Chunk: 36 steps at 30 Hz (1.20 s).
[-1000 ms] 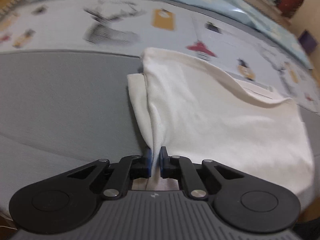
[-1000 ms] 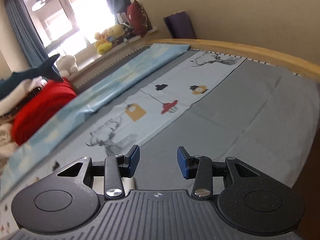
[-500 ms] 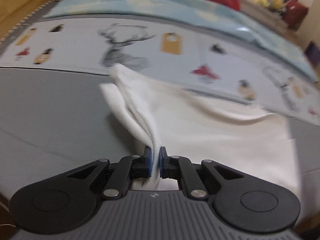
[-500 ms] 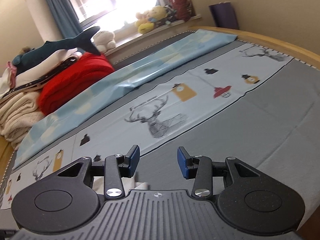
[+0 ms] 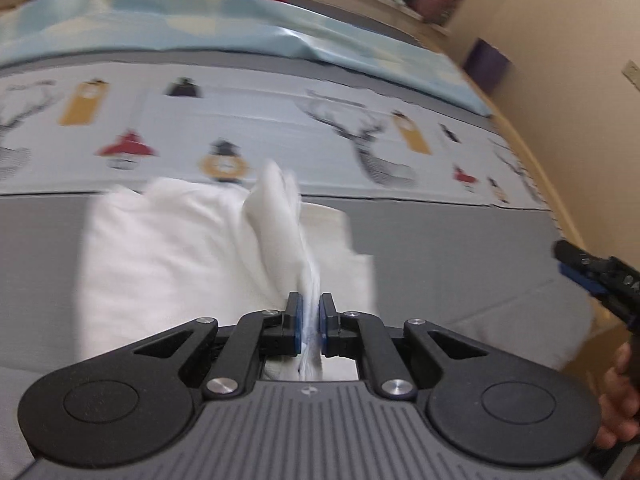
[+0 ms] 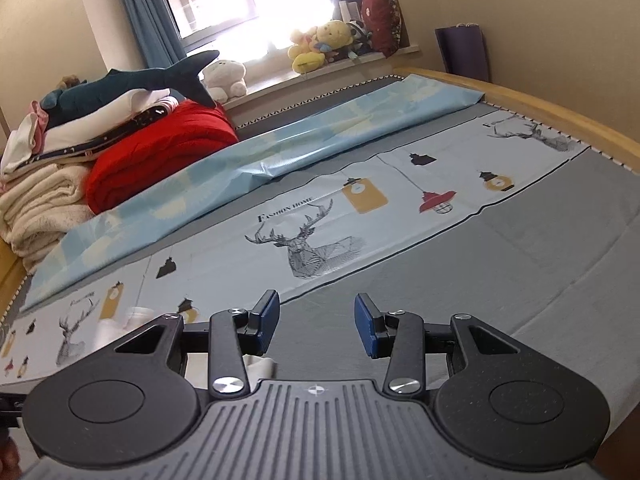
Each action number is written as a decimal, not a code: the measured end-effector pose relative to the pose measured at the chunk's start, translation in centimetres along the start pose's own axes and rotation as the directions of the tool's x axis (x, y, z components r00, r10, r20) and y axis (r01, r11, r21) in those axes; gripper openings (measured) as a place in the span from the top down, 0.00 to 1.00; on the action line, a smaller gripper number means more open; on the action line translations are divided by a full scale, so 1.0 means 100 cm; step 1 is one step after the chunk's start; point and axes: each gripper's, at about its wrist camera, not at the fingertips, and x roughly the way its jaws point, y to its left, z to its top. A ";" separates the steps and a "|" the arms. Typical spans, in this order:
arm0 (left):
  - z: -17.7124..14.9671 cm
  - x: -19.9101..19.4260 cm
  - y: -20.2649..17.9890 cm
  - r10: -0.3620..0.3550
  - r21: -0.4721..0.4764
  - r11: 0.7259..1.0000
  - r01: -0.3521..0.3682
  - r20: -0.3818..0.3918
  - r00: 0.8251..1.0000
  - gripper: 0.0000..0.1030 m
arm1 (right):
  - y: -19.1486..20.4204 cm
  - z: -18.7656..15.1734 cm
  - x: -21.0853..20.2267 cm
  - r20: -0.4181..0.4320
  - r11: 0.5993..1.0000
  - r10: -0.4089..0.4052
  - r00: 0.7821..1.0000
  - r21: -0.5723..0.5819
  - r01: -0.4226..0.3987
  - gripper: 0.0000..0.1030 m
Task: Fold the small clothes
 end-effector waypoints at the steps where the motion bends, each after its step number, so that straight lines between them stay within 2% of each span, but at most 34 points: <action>1: 0.000 0.005 -0.004 -0.026 -0.016 1.000 0.026 0.005 1.000 0.87 | -0.002 0.000 0.000 -0.001 1.000 -0.004 1.000 -0.003 0.004 0.58; 3: 0.001 0.006 -0.012 -0.045 -0.035 0.998 0.046 0.021 0.999 0.64 | -0.006 0.000 -0.001 -0.002 1.000 -0.011 1.000 -0.002 0.011 0.58; 6: 0.004 0.001 -0.012 -0.019 -0.013 1.000 0.020 0.065 0.998 0.64 | -0.010 0.001 -0.001 -0.005 1.000 -0.015 1.000 0.015 0.015 0.58; 8: 0.005 -0.009 -0.002 0.005 -0.029 1.000 -0.003 0.079 0.997 0.64 | -0.010 0.001 0.000 -0.006 1.000 -0.009 1.000 0.023 0.009 0.58; 11: 0.007 -0.030 0.018 0.073 -0.042 0.997 -0.069 0.113 0.991 0.64 | -0.004 -0.001 0.002 -0.011 1.000 0.008 1.000 0.023 -0.007 0.58; 14: 0.011 -0.049 0.032 0.161 0.000 0.987 -0.162 0.127 0.979 0.64 | 0.006 -0.002 0.004 -0.020 1.000 0.028 0.999 0.006 -0.028 0.58; 17: 0.011 -0.071 0.052 0.258 0.032 0.964 -0.265 0.133 0.957 0.64 | 0.021 -0.005 0.005 -0.030 0.998 0.049 0.998 -0.030 -0.050 0.58; 21: -0.001 -0.096 0.087 0.309 0.061 0.946 -0.320 0.142 0.940 0.64 | 0.040 -0.010 0.006 -0.049 0.994 0.077 0.996 -0.071 -0.081 0.58; 23: -0.013 -0.104 0.102 0.315 0.071 0.942 -0.329 0.157 0.936 0.64 | 0.049 -0.012 0.006 -0.060 0.992 0.089 0.994 -0.088 -0.094 0.58; 25: -0.030 -0.105 0.121 0.298 0.041 0.950 -0.310 0.177 0.938 0.64 | 0.058 -0.015 0.008 -0.072 0.989 0.098 0.993 -0.106 -0.105 0.58; 26: -0.034 -0.102 0.133 0.286 -0.038 0.958 -0.283 0.147 0.947 0.66 | 0.063 -0.017 0.010 -0.077 0.987 0.101 0.992 -0.116 -0.110 0.58; 27: -0.035 -0.102 0.141 0.240 -0.077 0.970 -0.232 0.136 0.961 0.66 | 0.067 -0.019 0.011 -0.084 0.986 0.106 0.991 -0.124 -0.115 0.58; 28: -0.036 -0.102 0.144 0.210 -0.088 0.976 -0.199 0.145 0.967 0.66 | 0.070 -0.022 0.013 -0.095 0.984 0.112 0.989 -0.129 -0.124 0.58; 29: -0.036 -0.100 0.146 0.196 -0.079 0.979 -0.187 0.136 0.971 0.66 | 0.073 -0.025 0.016 -0.108 0.983 0.117 0.987 -0.132 -0.131 0.58; 33: -0.036 -0.087 0.143 0.232 -0.012 0.973 -0.232 0.079 0.969 0.66 | 0.086 -0.031 0.030 -0.154 0.983 0.144 0.978 -0.093 -0.159 0.58; 36: -0.037 -0.077 0.138 0.245 0.039 0.968 -0.247 0.059 0.968 0.65 | 0.095 -0.039 0.052 -0.249 0.979 0.191 0.950 -0.022 -0.203 0.58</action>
